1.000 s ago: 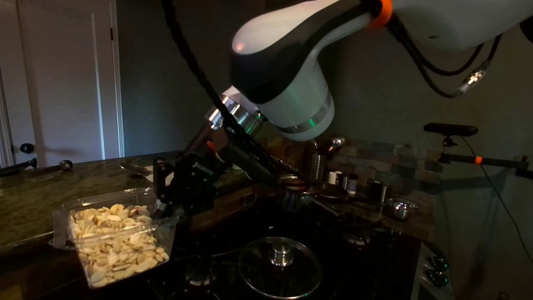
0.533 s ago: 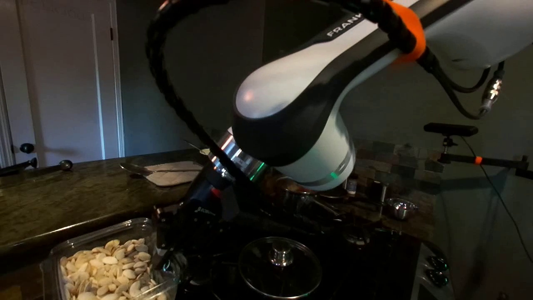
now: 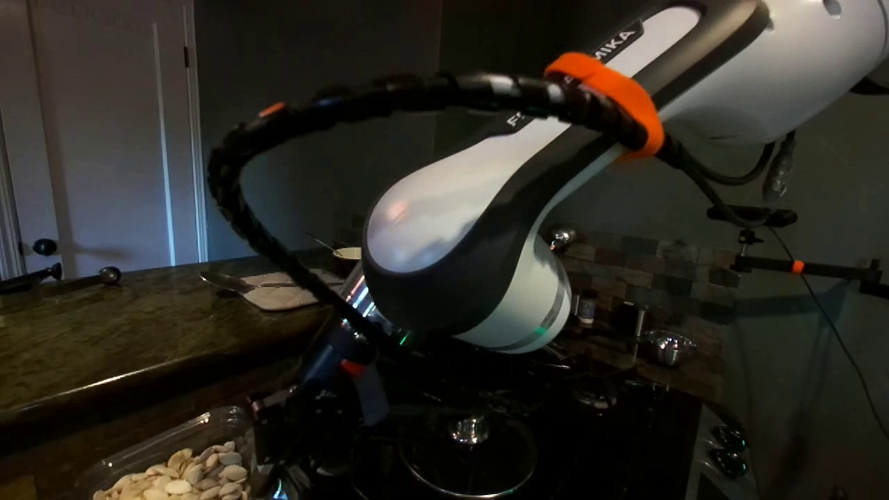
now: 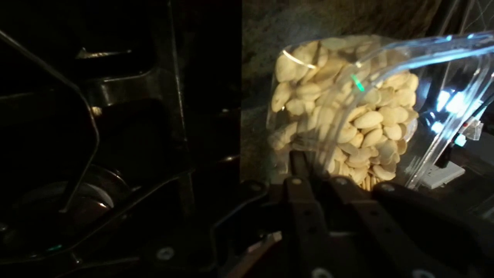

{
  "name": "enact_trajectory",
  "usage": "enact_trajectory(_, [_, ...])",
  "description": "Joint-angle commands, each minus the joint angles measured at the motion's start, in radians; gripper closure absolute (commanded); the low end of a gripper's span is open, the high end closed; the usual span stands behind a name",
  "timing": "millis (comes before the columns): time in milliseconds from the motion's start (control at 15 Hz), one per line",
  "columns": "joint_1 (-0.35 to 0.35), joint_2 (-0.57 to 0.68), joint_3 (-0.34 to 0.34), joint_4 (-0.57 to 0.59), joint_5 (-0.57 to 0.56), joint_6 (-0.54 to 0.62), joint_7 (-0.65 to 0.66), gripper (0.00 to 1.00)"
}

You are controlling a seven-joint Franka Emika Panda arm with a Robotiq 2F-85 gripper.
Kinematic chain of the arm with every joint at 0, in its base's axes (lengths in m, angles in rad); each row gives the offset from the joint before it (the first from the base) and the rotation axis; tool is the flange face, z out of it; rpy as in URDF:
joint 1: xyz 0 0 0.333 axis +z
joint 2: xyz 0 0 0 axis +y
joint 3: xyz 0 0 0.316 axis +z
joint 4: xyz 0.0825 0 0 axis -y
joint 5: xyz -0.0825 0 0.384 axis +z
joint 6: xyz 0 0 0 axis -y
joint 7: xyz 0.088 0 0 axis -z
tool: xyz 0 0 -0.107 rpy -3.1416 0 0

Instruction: Move the glass bowl to the bottom part of the table

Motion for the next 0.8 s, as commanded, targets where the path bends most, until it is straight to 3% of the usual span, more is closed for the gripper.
enact_trajectory(0, [0.009,0.059,-0.015,0.032,-0.133,0.019,0.109,0.99])
enact_trajectory(400, [0.045,0.116,-0.069,0.069,-0.405,-0.012,0.36,0.99])
enact_trajectory(733, [0.099,0.148,-0.119,0.129,-0.535,-0.035,0.528,0.99])
